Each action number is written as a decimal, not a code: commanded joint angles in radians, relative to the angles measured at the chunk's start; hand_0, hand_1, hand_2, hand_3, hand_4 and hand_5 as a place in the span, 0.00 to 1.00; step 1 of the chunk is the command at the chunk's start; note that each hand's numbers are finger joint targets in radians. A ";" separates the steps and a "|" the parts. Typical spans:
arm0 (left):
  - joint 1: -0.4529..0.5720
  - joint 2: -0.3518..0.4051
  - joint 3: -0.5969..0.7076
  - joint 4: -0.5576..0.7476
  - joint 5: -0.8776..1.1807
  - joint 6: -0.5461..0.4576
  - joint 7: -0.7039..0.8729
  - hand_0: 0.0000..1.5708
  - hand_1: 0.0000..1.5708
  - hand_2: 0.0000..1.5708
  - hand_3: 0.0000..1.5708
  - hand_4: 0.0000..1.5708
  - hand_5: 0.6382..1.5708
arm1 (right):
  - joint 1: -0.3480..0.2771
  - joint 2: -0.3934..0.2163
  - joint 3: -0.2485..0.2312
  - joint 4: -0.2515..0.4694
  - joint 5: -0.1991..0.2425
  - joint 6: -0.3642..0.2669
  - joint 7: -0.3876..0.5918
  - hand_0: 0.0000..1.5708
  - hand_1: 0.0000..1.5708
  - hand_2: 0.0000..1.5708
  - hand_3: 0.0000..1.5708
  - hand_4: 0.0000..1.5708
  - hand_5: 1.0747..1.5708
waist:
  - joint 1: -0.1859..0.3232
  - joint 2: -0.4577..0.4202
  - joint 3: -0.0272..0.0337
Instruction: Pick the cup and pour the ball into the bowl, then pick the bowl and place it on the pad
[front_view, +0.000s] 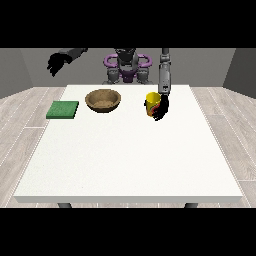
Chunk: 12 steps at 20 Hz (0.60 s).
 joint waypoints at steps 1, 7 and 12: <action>-0.001 0.001 0.000 0.084 -0.053 0.095 -0.071 0.80 0.80 1.00 1.00 0.85 0.91 | -0.036 -0.062 -0.053 -0.014 -0.083 0.048 0.038 0.00 0.00 0.00 0.10 0.41 1.00 | -0.040 0.037 -0.0003; -0.026 -0.009 -0.011 0.137 -0.087 0.183 -0.069 0.82 0.82 1.00 1.00 0.90 0.84 | -0.024 -0.115 -0.119 0.035 -0.137 0.070 0.068 0.00 0.00 0.00 0.10 0.40 0.99 | -0.025 -0.032 -0.0001; -0.110 -0.016 -0.164 0.070 -0.268 0.344 0.203 0.82 0.82 1.00 1.00 0.90 0.87 | -0.026 -0.133 -0.111 0.201 -0.110 0.093 0.083 0.00 0.00 0.00 0.21 0.41 0.99 | 0.014 -0.198 0.0025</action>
